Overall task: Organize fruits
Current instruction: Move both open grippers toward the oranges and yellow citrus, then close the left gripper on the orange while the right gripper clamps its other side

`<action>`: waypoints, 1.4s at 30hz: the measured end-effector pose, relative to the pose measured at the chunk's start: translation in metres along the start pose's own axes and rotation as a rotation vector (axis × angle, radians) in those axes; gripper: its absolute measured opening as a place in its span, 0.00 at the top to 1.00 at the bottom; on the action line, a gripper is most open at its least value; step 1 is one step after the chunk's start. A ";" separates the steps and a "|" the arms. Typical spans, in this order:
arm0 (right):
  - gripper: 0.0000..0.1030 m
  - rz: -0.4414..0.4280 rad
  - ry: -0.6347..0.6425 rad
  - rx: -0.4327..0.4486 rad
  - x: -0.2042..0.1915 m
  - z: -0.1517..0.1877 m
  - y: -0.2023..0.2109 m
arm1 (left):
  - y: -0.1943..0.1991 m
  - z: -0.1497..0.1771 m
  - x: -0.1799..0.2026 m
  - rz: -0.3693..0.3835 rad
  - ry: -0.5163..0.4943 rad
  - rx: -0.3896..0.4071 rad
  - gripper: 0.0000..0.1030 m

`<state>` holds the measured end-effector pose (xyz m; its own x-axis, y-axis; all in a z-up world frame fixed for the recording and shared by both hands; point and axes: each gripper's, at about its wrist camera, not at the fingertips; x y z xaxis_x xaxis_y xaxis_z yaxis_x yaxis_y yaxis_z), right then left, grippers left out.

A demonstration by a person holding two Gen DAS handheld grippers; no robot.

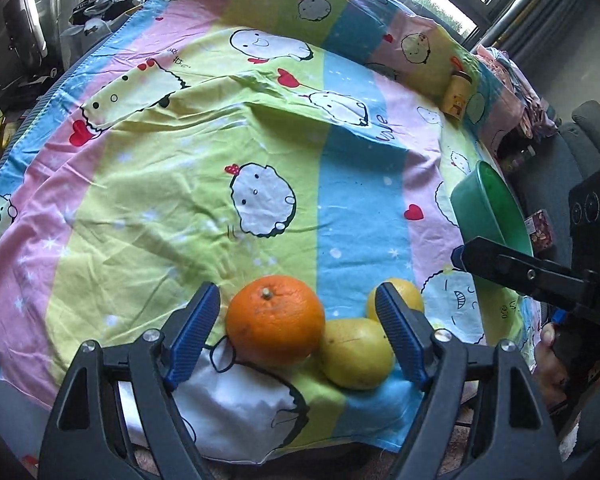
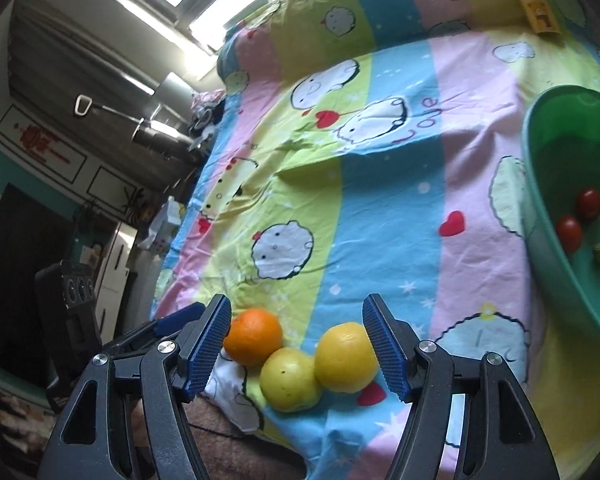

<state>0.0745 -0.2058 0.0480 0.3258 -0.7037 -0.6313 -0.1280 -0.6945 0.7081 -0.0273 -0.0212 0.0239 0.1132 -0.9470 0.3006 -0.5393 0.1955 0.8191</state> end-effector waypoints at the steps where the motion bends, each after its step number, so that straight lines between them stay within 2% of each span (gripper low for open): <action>1: 0.33 -0.006 0.006 -0.020 -0.004 0.000 -0.007 | 0.000 0.003 -0.001 0.002 0.001 -0.002 0.23; 9: 0.33 -0.063 0.054 -0.140 -0.021 0.003 -0.046 | -0.013 0.020 0.002 0.028 -0.020 -0.053 0.25; 17: 0.33 -0.002 0.118 -0.214 -0.039 0.012 -0.080 | -0.027 0.027 -0.011 0.058 0.043 -0.103 0.26; 19: 0.33 0.004 0.122 -0.234 -0.040 0.012 -0.089 | -0.027 0.027 -0.011 0.058 0.040 -0.094 0.27; 23: 0.33 0.060 0.156 -0.215 -0.043 0.013 -0.096 | -0.027 0.027 -0.011 0.054 0.038 -0.088 0.29; 27: 0.33 0.082 0.213 -0.214 -0.052 0.016 -0.102 | -0.028 0.027 -0.009 0.001 0.008 -0.080 0.40; 30: 0.37 0.117 0.268 -0.203 -0.057 0.020 -0.108 | -0.028 0.027 -0.011 0.001 0.006 -0.074 0.40; 32: 0.40 0.110 0.281 -0.199 -0.059 0.020 -0.110 | -0.028 0.027 -0.011 0.004 0.007 -0.071 0.40; 38: 0.42 0.107 0.255 -0.188 -0.056 0.018 -0.106 | -0.027 0.021 -0.008 0.019 0.015 -0.060 0.41; 42: 0.42 0.114 0.258 -0.136 -0.057 0.013 -0.092 | -0.020 0.011 0.003 0.030 -0.015 -0.023 0.41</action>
<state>0.0552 -0.1033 0.0147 0.5459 -0.7028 -0.4562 -0.0571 -0.5744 0.8166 -0.0255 -0.0312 0.0031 0.0843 -0.9443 0.3181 -0.5231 0.2297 0.8207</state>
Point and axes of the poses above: each gripper's, at about its wrist camera, not at the fingertips, and y roughly against the way its jaws point, x to its right, z to its underside, and after that the axes turned 6 degrees about -y, right-handed
